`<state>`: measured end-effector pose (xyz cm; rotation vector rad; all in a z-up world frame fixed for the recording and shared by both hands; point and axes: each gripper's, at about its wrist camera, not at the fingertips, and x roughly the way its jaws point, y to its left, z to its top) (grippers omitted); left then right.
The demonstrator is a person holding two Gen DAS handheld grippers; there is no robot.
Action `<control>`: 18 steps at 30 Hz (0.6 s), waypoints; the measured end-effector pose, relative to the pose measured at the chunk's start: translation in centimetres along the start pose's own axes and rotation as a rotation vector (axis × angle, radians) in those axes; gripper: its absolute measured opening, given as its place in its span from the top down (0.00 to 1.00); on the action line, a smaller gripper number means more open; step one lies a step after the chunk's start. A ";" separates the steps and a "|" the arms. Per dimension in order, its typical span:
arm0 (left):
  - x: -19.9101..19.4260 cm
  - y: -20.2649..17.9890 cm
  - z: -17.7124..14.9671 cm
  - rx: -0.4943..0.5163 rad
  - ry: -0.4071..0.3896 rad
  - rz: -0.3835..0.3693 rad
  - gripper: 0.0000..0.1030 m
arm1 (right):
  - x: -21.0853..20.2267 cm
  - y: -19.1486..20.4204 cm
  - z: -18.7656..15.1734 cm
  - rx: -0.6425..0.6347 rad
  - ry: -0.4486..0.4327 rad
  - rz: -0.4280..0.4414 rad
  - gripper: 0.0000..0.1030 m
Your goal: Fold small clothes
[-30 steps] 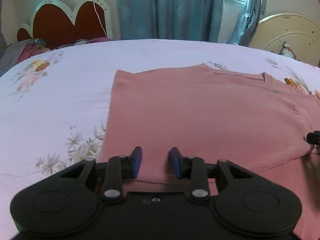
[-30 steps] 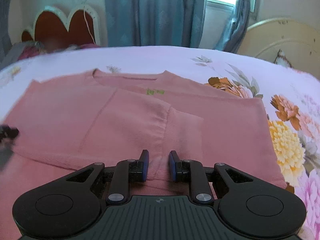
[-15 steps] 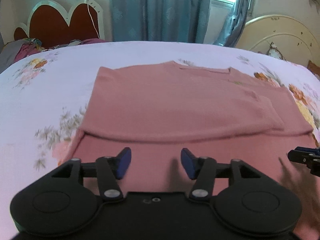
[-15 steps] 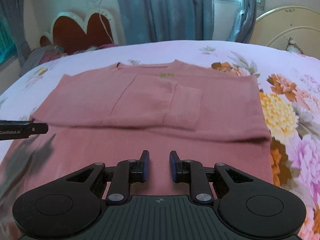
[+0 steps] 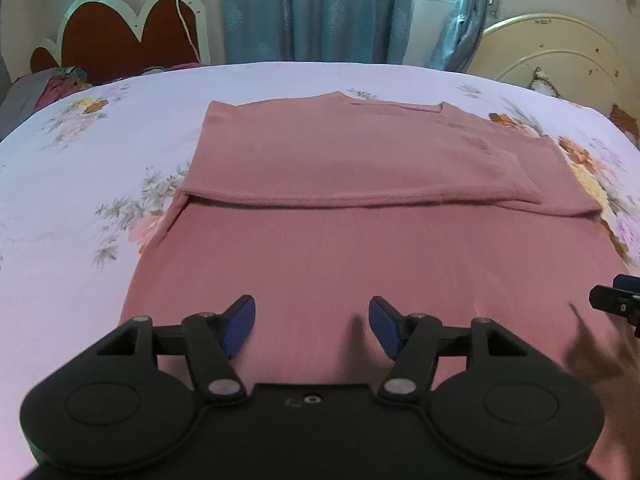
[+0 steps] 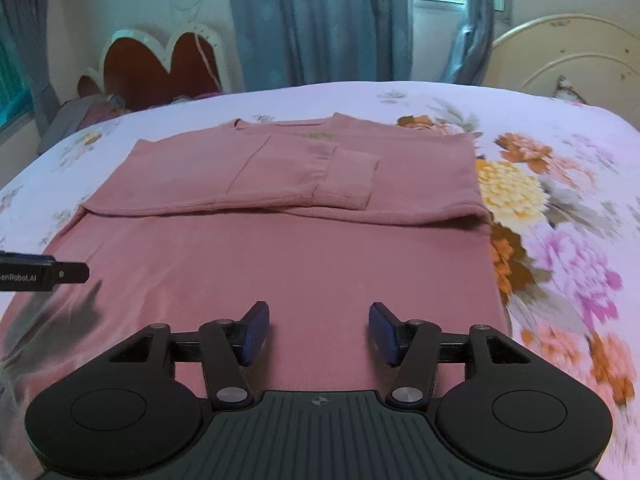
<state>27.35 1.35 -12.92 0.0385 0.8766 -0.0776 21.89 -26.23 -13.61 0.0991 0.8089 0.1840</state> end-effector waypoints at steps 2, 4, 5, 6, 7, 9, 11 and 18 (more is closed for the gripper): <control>-0.6 0.3 -0.5 0.009 -0.001 -0.010 0.40 | -0.9 0.5 -0.7 0.012 0.000 -0.021 0.47; -1.4 0.7 -1.3 0.019 -0.005 -0.026 0.40 | -1.9 0.9 -1.5 0.030 -0.001 -0.038 0.47; -1.8 0.9 -1.8 0.022 -0.009 -0.031 0.40 | -2.5 1.2 -2.0 0.036 -0.001 -0.046 0.47; -2.3 1.2 -2.3 0.025 -0.010 -0.035 0.40 | -2.9 1.4 -2.3 0.040 0.000 -0.053 0.47; -2.7 1.6 -2.8 0.025 -0.010 -0.040 0.40 | -3.4 1.6 -2.7 0.041 0.002 -0.061 0.47; -3.5 2.4 -4.0 0.026 -0.006 -0.048 0.40 | -4.4 2.1 -3.6 0.042 0.004 -0.081 0.47; -4.1 3.2 -5.1 0.020 0.003 -0.053 0.40 | -5.4 2.6 -4.6 0.049 0.007 -0.097 0.47; -6.3 5.8 -8.3 0.007 0.012 -0.057 0.40 | -8.2 3.9 -7.5 0.051 0.009 -0.149 0.47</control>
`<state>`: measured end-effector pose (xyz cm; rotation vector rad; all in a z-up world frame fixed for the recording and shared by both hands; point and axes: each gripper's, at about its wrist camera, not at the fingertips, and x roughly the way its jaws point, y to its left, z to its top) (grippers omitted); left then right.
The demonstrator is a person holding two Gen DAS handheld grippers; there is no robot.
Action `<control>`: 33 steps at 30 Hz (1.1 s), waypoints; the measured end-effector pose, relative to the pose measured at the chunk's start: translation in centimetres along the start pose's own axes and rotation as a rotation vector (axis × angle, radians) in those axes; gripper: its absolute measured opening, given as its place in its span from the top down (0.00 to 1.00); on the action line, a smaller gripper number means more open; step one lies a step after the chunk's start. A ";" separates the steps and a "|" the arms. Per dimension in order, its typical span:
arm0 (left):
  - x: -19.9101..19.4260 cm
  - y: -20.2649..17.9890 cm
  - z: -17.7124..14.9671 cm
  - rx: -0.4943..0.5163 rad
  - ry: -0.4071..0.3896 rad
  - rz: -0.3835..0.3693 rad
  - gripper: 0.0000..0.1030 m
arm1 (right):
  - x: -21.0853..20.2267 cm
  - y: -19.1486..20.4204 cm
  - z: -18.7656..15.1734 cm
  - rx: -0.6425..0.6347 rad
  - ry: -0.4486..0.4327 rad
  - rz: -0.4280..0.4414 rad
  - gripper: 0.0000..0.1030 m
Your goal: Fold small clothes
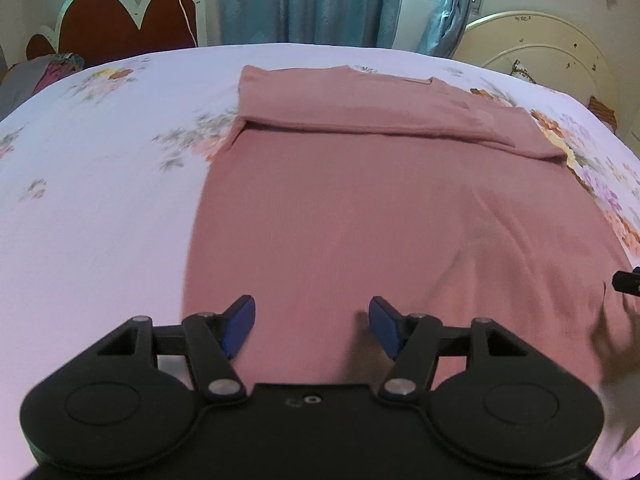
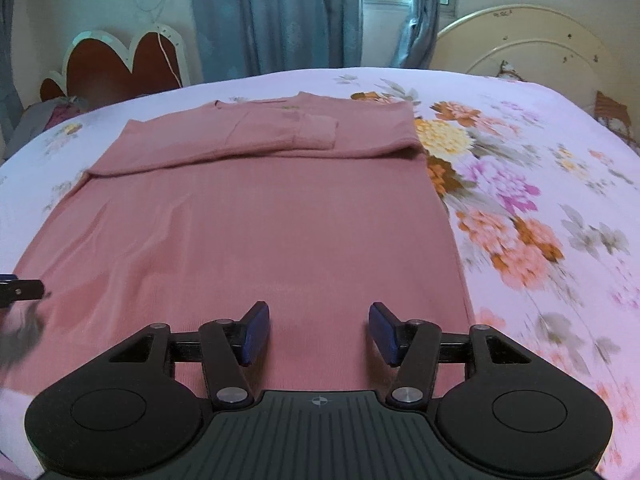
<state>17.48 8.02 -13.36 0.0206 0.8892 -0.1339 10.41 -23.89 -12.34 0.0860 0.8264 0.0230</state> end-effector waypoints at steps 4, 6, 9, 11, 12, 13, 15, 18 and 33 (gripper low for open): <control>-1.4 1.2 -1.4 -0.005 -0.015 0.013 0.40 | -1.0 -0.3 -1.2 0.010 -0.004 -0.034 0.47; -2.2 2.0 -2.1 -0.018 -0.027 0.023 0.40 | -1.4 -0.7 -1.7 0.022 -0.006 -0.053 0.47; -2.9 3.1 -3.0 -0.040 -0.025 0.038 0.40 | -1.9 -1.4 -2.3 0.041 -0.006 -0.075 0.47; -3.1 3.8 -3.5 -0.059 -0.018 0.046 0.40 | -2.2 -1.8 -2.6 0.042 -0.006 -0.090 0.47; -3.2 4.0 -3.7 -0.069 -0.014 0.048 0.40 | -2.3 -2.0 -2.8 0.043 -0.005 -0.098 0.47; -3.2 4.2 -3.9 -0.077 -0.009 0.047 0.40 | -2.4 -2.2 -3.0 0.046 -0.004 -0.103 0.47; -3.1 4.4 -4.3 -0.087 0.002 0.037 0.40 | -2.5 -2.5 -3.4 0.051 0.001 -0.117 0.47; -3.0 4.4 -5.1 -0.093 0.018 0.007 0.46 | -2.6 -3.2 -4.0 0.065 0.007 -0.132 0.47; -2.3 4.2 -5.4 -0.167 0.067 -0.132 0.94 | -2.5 -5.7 -5.7 0.231 0.058 -0.086 0.83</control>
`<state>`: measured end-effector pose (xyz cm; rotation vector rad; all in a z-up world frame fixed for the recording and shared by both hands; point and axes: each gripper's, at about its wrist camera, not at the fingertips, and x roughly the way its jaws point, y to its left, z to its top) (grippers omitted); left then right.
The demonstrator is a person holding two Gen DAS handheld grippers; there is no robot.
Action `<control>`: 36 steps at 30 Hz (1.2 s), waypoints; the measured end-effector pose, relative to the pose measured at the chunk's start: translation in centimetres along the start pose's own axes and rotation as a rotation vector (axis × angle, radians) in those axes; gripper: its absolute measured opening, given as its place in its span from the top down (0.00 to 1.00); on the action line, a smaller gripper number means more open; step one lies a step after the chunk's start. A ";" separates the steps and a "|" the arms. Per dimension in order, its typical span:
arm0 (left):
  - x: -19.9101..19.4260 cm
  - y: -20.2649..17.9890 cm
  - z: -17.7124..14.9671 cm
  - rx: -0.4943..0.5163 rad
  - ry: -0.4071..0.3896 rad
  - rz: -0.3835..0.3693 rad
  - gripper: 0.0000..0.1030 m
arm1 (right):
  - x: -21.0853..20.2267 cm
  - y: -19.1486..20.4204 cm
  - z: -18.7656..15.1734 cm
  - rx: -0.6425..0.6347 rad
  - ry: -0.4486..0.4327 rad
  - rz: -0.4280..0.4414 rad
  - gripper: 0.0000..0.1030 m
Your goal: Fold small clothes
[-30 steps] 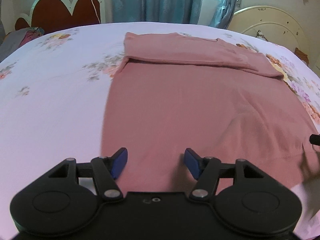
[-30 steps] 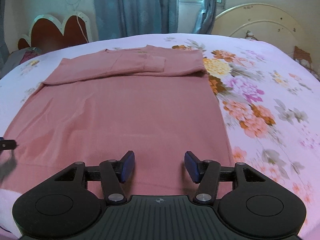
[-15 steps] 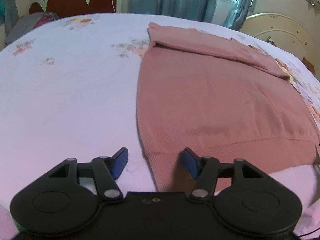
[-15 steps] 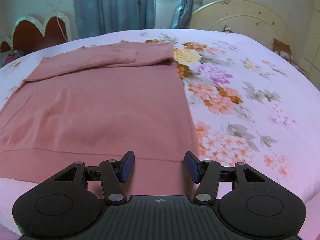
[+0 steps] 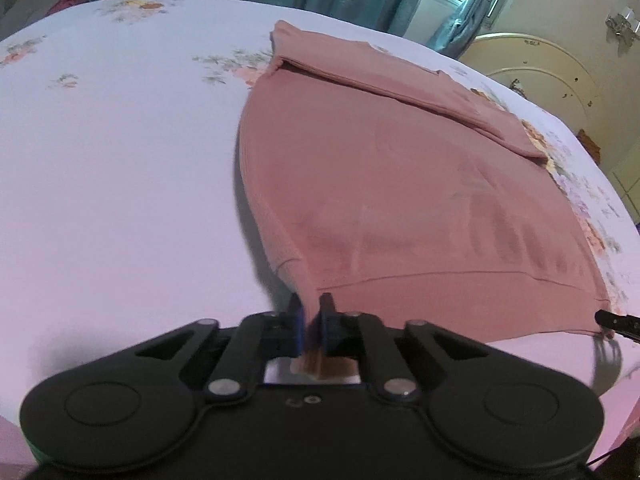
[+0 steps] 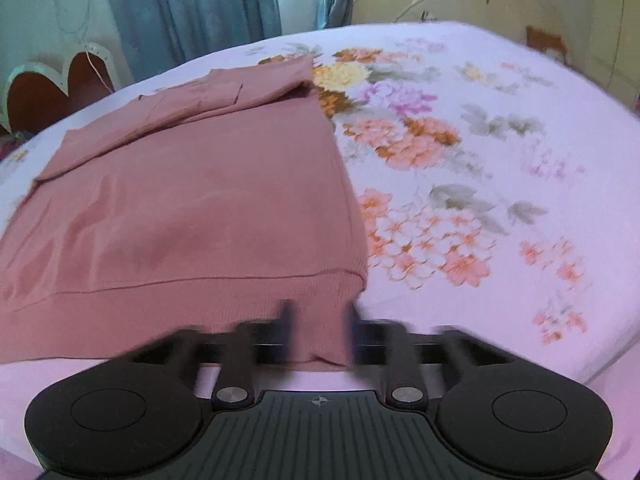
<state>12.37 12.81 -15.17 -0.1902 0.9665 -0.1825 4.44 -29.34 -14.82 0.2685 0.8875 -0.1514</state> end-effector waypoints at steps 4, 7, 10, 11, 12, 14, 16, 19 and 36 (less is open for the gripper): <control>-0.3 0.1 0.5 -0.026 -0.013 -0.020 0.95 | -0.3 0.0 0.6 0.002 0.001 0.015 0.91; -0.8 -0.1 1.5 -0.041 -0.046 -0.040 0.95 | -1.0 0.2 1.5 0.005 -0.025 0.036 0.92; -1.4 -0.5 3.0 -0.049 -0.093 -0.062 0.95 | -1.5 0.6 3.1 0.007 -0.058 0.068 0.92; -1.6 -0.7 3.8 -0.049 -0.112 -0.070 0.95 | -1.6 0.8 3.9 0.007 -0.071 0.078 0.92; -1.8 -0.8 4.5 -0.050 -0.127 -0.077 0.95 | -1.6 1.0 4.7 0.008 -0.085 0.088 0.92; -2.0 -1.1 6.1 -0.052 -0.161 -0.085 0.95 | -1.7 1.2 6.3 0.016 -0.118 0.107 0.92; -2.1 -1.3 7.9 -0.065 -0.198 -0.092 0.95 | -1.5 1.4 8.1 0.028 -0.147 0.123 0.92; -1.6 -1.7 10.7 -0.057 -0.257 -0.081 0.95 | -0.8 1.7 11.2 0.050 -0.187 0.146 0.92; 7.3 -4.1 25.6 -0.059 -0.382 -0.030 0.96 | 10.8 5.4 27.3 0.016 -0.289 0.158 0.92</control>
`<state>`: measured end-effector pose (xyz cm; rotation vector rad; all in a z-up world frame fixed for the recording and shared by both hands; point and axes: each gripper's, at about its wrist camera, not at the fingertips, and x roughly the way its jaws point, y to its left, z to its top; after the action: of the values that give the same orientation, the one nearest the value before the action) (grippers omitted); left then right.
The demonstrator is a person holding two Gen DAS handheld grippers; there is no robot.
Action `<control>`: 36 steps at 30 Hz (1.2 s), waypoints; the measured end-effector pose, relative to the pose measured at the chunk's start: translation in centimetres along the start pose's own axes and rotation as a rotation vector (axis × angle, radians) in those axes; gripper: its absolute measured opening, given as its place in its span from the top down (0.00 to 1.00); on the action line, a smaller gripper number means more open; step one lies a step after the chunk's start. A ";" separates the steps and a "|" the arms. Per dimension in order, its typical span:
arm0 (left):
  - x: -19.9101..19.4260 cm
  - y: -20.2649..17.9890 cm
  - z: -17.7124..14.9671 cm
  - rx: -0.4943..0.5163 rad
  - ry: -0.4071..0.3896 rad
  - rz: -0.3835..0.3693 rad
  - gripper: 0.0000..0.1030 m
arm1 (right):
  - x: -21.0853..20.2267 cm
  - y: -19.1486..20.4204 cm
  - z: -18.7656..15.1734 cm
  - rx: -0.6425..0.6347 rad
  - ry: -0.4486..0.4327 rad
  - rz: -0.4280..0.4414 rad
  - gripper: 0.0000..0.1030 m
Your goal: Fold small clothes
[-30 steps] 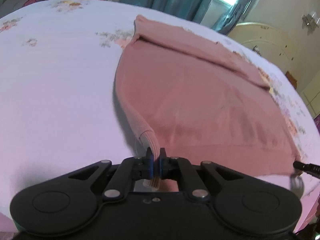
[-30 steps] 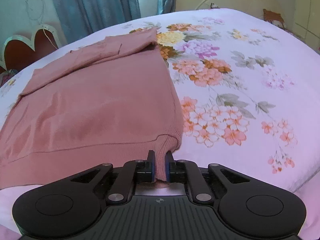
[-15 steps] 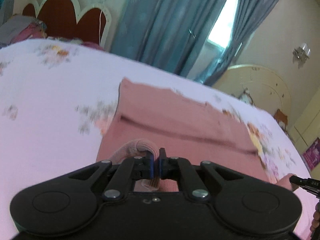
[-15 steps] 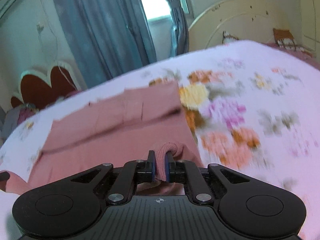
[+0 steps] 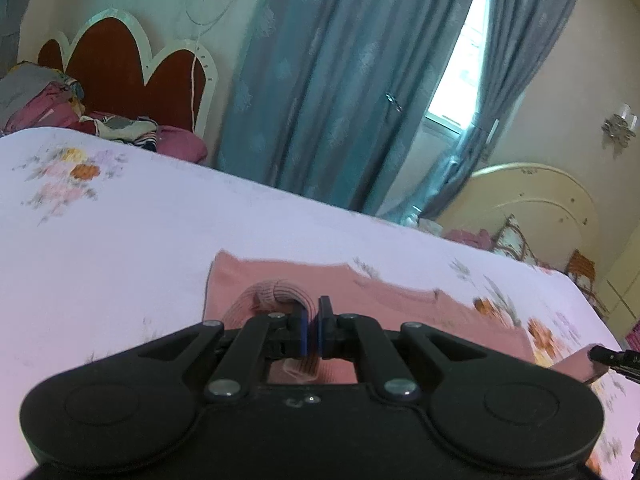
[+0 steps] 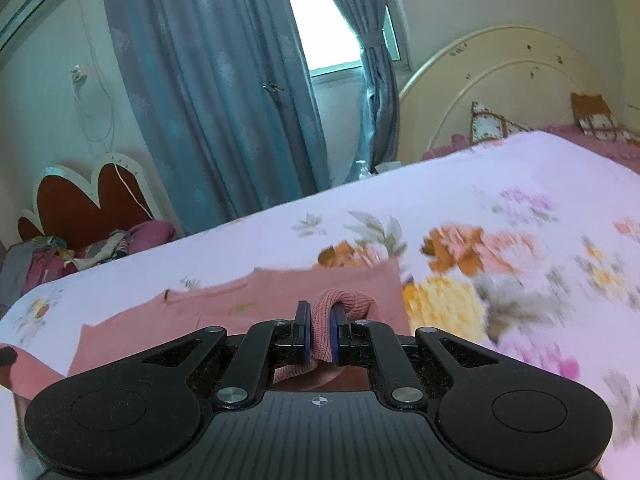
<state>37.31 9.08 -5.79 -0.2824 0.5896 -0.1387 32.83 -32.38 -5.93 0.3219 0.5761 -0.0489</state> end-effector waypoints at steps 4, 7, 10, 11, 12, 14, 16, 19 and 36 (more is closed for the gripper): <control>3.7 0.3 1.6 -0.023 0.009 0.038 0.96 | 4.9 -1.2 1.6 0.060 0.044 -0.007 0.92; 6.9 0.3 1.9 -0.021 0.049 0.069 0.96 | 8.6 -2.2 2.0 0.121 0.101 -0.010 0.92; 10.1 0.3 1.6 -0.010 0.097 0.107 0.96 | 12.0 -2.9 1.9 0.155 0.155 -0.025 0.92; 10.8 0.4 1.4 -0.008 0.103 0.123 0.96 | 13.0 -3.0 1.8 0.155 0.172 -0.028 0.92; 11.5 0.5 1.3 -0.006 0.111 0.136 0.95 | 13.6 -3.1 1.7 0.153 0.182 -0.031 0.92; 12.6 0.7 1.2 0.008 0.133 0.158 0.95 | 14.7 -3.4 1.5 0.157 0.201 -0.030 0.91; 13.6 0.7 1.1 0.026 0.160 0.180 0.93 | 15.6 -3.7 1.5 0.146 0.215 -0.031 0.91; 14.2 0.8 1.3 0.047 0.170 0.230 0.78 | 16.4 -4.1 1.7 0.154 0.229 -0.018 0.91; 15.4 1.3 0.6 0.180 0.233 0.141 0.45 | 17.1 -3.5 2.1 -0.067 0.171 0.085 0.37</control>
<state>50.39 7.28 -13.79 -0.0494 0.8208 -0.0878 47.80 -35.64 -14.58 0.2862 0.7315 0.0806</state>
